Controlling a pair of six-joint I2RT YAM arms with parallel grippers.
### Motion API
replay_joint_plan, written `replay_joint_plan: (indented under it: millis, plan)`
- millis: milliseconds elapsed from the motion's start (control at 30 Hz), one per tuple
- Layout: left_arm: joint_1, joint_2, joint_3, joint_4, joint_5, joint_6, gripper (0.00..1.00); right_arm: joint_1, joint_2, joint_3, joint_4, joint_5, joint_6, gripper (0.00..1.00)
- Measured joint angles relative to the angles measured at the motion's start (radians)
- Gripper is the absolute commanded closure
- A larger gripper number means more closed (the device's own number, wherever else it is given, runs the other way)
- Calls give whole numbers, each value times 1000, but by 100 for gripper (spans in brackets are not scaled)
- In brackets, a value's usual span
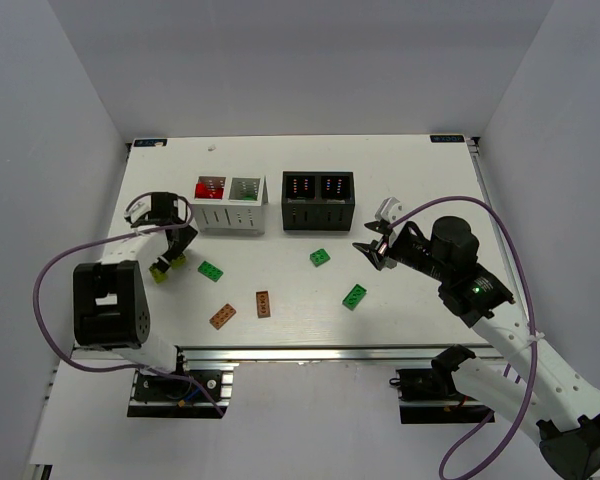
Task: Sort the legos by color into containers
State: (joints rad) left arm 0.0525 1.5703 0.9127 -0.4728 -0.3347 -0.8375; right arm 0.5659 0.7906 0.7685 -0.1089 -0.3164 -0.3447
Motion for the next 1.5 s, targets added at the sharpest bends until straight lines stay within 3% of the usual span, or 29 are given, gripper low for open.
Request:
replay_joint_plan:
  millis: [233, 1033, 1500]
  plan:
    - [-4, -91, -10, 1, -37, 17, 5, 0, 0, 0, 0, 0, 0, 44]
    - [-4, 46, 1, -5, -26, 83, 6, 0, -19, 0, 0, 0, 0, 44]
    - [-4, 64, 3, 4, -24, 105, 17, 0, -21, 0, 0, 0, 0, 44]
